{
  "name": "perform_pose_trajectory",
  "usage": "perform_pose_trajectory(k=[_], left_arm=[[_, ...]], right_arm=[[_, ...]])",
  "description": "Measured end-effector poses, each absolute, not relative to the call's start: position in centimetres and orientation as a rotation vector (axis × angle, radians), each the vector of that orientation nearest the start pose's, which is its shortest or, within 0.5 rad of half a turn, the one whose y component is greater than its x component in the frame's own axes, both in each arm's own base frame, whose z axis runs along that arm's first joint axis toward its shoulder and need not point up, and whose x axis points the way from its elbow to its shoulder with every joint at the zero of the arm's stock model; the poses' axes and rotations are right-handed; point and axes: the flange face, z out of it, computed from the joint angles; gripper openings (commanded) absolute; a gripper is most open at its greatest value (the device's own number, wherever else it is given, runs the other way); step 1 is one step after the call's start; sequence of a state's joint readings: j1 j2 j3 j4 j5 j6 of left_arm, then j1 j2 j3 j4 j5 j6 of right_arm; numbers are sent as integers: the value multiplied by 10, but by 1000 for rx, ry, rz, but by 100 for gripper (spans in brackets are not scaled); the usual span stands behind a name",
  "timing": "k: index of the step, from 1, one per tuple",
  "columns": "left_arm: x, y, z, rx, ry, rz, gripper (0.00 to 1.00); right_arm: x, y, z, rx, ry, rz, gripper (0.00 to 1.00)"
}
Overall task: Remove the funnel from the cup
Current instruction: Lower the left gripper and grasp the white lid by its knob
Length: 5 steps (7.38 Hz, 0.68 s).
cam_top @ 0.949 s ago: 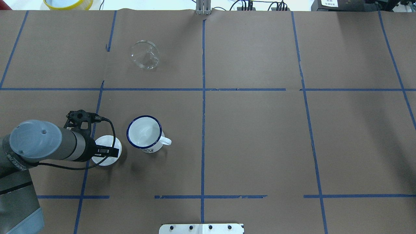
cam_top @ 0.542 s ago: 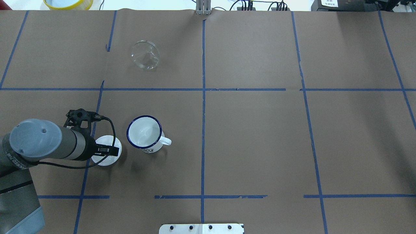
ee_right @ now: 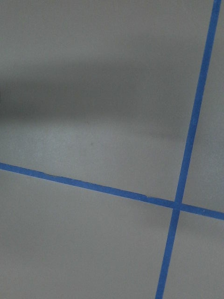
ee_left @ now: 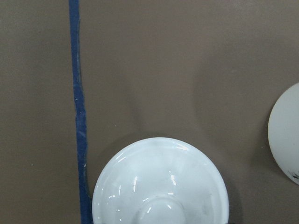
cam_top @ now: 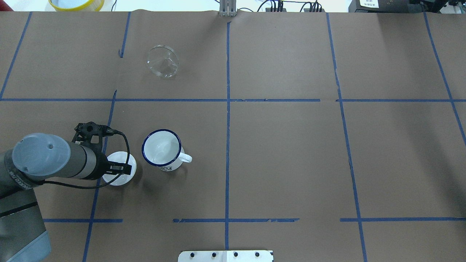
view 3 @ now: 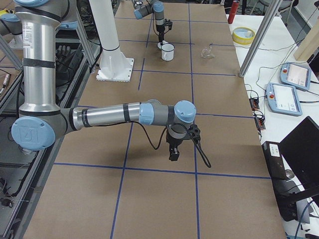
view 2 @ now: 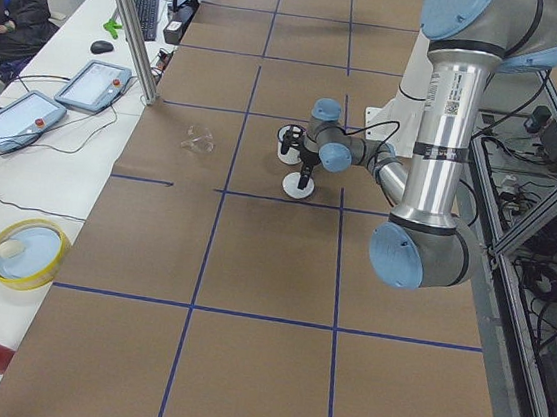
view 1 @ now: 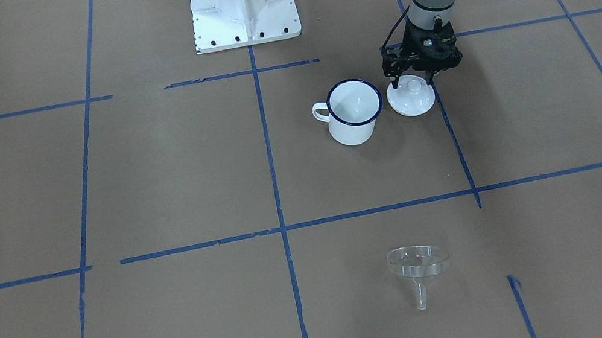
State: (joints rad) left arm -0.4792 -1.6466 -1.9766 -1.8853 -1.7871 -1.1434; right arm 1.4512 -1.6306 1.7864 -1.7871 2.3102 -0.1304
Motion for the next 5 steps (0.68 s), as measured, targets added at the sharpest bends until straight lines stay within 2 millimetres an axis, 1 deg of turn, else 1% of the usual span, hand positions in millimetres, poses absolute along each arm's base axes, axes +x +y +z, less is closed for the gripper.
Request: perform_pose_trajectory(k=[3, 5], left_arm=[[405, -342, 400, 169, 803, 28, 50], [400, -347, 400, 174, 803, 17, 69]], right_arm=[[11, -462, 605, -54, -741, -216, 100], [11, -462, 605, -54, -741, -216, 100]])
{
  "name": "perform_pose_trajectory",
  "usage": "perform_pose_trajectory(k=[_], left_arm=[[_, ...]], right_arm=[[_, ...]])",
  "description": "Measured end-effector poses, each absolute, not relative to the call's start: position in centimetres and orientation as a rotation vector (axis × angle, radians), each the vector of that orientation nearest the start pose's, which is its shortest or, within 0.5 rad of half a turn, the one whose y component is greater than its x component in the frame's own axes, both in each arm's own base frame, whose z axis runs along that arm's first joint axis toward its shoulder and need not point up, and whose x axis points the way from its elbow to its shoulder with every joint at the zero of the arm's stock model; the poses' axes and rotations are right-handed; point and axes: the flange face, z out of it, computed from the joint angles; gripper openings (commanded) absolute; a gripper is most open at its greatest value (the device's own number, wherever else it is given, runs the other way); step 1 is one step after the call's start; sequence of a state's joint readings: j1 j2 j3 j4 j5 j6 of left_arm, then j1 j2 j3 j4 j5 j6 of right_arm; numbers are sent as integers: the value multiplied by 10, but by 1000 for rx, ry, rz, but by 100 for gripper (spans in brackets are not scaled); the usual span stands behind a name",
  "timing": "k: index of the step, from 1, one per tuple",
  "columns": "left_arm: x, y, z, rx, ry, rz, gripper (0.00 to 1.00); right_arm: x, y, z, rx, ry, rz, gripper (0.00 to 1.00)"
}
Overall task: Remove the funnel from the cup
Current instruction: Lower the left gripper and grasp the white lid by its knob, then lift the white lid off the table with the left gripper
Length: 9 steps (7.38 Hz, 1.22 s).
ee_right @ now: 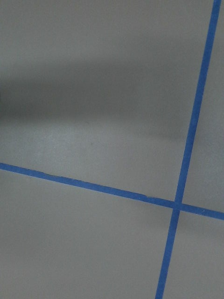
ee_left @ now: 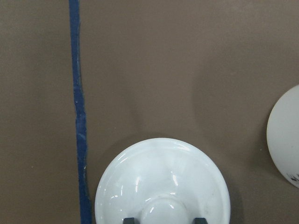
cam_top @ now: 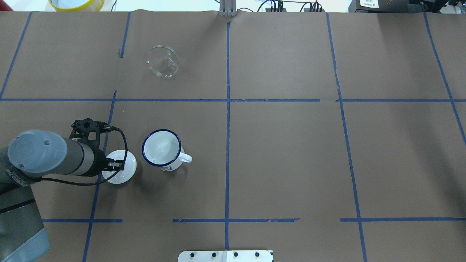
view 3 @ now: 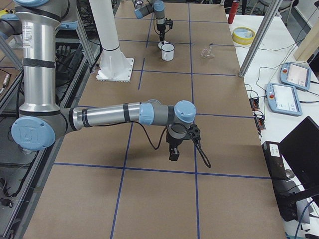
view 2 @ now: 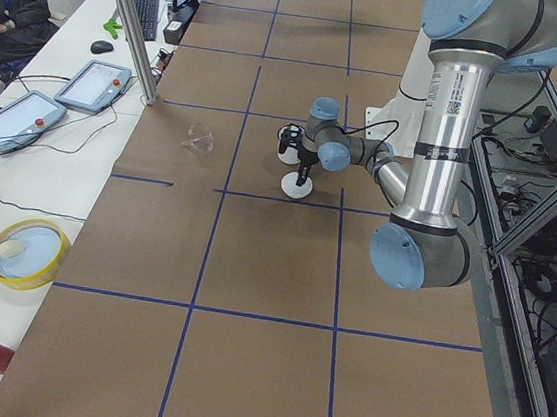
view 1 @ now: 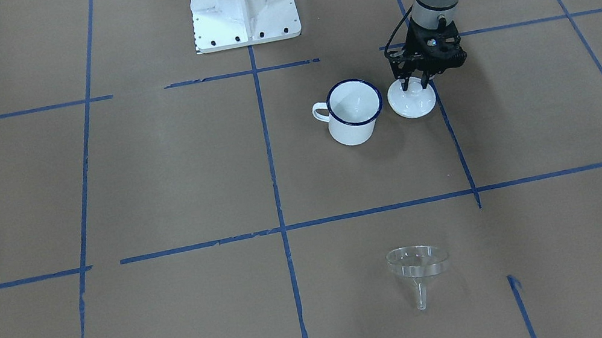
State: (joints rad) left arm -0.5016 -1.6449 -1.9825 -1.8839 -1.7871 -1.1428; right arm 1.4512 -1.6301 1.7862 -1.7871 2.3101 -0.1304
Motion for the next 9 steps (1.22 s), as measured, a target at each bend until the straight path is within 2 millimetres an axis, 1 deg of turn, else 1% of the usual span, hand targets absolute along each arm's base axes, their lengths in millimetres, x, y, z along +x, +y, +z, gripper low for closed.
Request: perform_pose_trajectory(k=[4, 7, 8, 9], left_arm=[[390, -361, 399, 186, 799, -13, 69], [396, -365, 397, 187, 802, -14, 69], [399, -367, 397, 186, 801, -15, 67], [401, -368, 397, 185, 801, -15, 52]], right_arm=[[11, -462, 605, -54, -741, -216, 100], [11, -462, 606, -54, -741, -216, 100], [11, -462, 606, -54, -741, -216, 100], [11, -462, 605, -54, -741, -216, 100]])
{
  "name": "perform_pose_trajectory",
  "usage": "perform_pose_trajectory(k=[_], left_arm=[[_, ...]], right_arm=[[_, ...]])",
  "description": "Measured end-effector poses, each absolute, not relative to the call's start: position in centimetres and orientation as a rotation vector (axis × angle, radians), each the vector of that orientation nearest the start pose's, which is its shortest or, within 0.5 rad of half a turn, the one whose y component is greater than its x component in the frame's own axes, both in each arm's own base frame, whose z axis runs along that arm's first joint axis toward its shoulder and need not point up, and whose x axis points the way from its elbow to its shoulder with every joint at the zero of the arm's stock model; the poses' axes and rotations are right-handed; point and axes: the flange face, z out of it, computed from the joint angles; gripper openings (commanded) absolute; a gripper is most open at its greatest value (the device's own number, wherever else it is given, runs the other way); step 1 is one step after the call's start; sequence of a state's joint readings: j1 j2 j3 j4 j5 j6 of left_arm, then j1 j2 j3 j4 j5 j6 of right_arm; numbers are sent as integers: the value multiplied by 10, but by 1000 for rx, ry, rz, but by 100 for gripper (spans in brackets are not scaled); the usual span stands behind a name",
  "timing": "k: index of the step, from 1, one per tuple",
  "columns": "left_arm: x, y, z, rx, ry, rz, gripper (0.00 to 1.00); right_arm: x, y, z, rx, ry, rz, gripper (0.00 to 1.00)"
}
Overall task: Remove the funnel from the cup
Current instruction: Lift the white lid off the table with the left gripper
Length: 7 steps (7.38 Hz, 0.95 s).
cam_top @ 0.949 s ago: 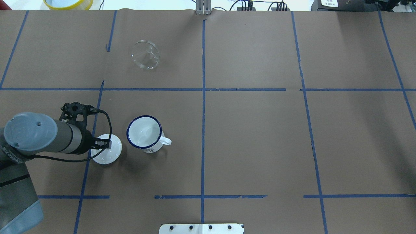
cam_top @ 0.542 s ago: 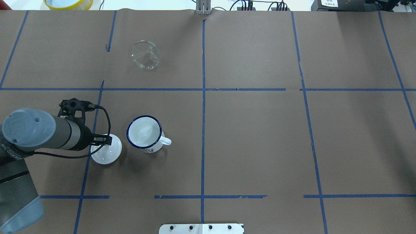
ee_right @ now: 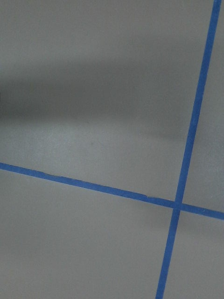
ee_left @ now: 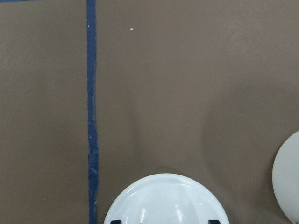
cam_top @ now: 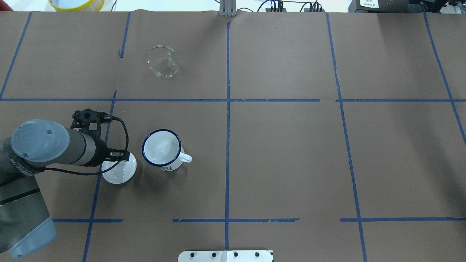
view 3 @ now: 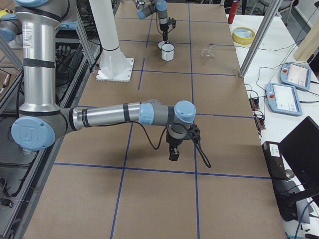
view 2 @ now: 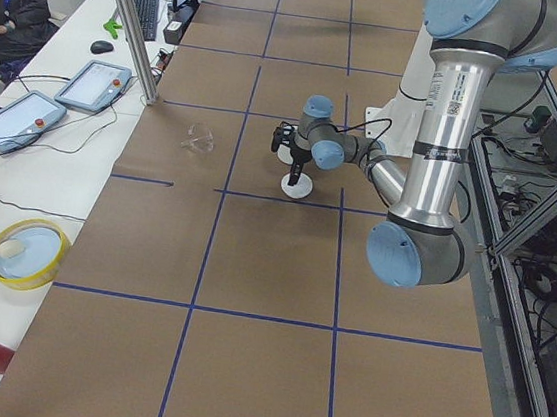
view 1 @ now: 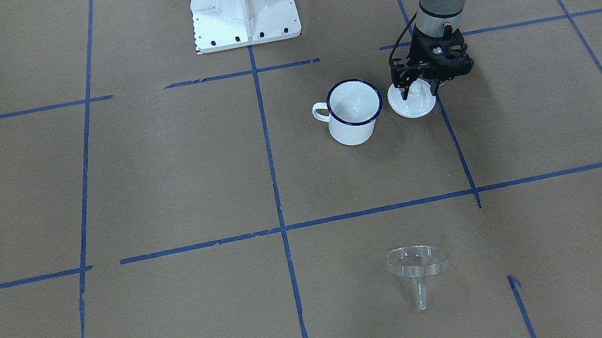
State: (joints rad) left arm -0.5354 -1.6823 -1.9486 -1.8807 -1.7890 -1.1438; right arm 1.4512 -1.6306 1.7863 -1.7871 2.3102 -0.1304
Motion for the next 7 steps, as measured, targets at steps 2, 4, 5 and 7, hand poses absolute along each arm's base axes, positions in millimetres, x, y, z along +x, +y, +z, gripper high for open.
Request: perform_pose_trajectory(k=[2, 4, 5, 7], left_arm=[[401, -368, 396, 185, 802, -16, 51], [398, -367, 397, 184, 801, -16, 57], [397, -366, 397, 182, 801, -17, 58], [397, -366, 397, 177, 803, -27, 57]], right_arm=[[11, -462, 605, -53, -741, -216, 100], [11, -462, 605, -53, -741, -216, 100], [11, -462, 605, -54, -741, -216, 100], [11, -462, 606, -54, -741, -216, 100]])
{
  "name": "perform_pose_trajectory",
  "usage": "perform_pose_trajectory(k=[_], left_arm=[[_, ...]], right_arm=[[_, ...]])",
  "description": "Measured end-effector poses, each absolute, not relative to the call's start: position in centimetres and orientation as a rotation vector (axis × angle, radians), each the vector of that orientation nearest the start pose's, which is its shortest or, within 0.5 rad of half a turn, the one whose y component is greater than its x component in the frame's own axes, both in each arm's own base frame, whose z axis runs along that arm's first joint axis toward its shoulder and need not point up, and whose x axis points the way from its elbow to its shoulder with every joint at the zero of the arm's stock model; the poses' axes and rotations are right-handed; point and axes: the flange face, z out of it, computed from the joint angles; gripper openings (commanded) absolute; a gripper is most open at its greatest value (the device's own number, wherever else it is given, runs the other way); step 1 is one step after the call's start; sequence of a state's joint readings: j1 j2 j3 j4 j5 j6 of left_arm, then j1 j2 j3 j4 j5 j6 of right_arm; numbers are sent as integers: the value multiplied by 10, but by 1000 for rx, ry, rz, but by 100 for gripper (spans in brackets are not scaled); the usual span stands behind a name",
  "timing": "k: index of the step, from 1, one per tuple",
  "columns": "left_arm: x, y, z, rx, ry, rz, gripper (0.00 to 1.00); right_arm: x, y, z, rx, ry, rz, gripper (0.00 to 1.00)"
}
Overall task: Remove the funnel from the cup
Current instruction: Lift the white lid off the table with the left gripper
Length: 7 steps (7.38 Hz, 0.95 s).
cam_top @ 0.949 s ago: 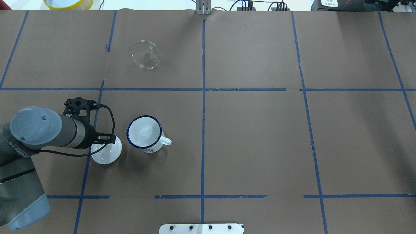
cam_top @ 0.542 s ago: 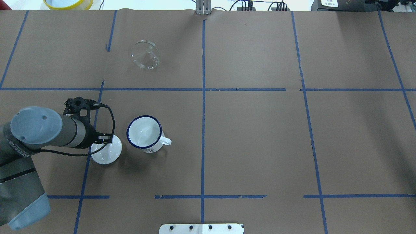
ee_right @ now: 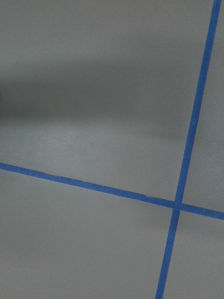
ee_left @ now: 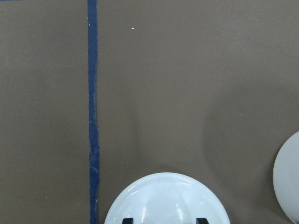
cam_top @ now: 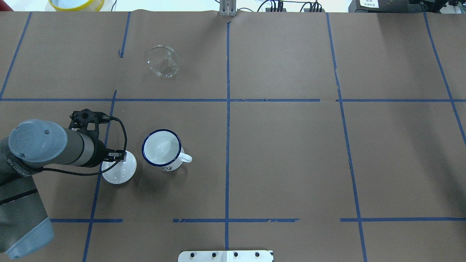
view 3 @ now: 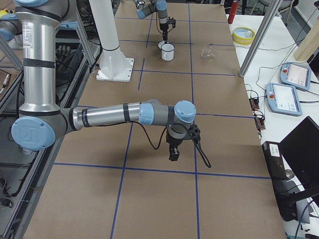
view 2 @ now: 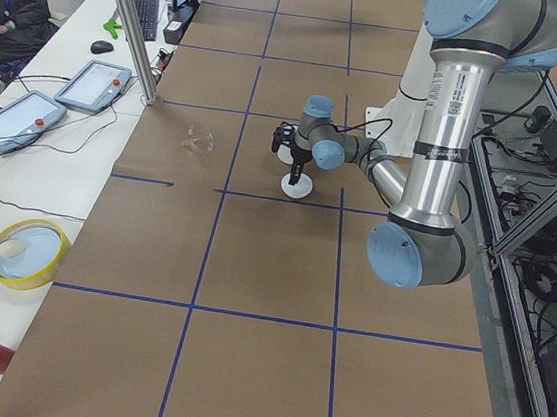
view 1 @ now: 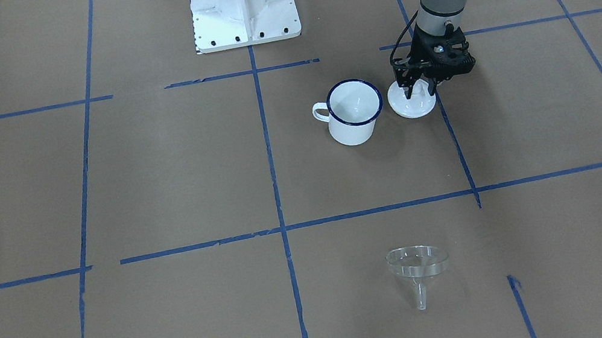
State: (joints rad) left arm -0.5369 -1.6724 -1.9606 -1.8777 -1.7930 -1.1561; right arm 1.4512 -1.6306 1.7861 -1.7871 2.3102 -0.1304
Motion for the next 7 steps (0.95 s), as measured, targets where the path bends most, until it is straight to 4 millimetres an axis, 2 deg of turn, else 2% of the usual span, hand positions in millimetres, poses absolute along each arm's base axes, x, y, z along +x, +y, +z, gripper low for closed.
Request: perform_pose_trajectory(k=[1, 4, 6, 7], left_arm=[[397, -366, 396, 175, 804, -32, 48], [397, -365, 397, 166, 805, -50, 2], [397, -364, 397, 161, 801, -55, 0], [396, -364, 396, 160, 801, -56, 25]], right_arm=[[11, -462, 606, -54, -741, -216, 100], [11, -462, 606, -54, -741, -216, 100], [11, -462, 606, -54, -741, -216, 100], [11, -462, 605, -54, -741, -216, 100]])
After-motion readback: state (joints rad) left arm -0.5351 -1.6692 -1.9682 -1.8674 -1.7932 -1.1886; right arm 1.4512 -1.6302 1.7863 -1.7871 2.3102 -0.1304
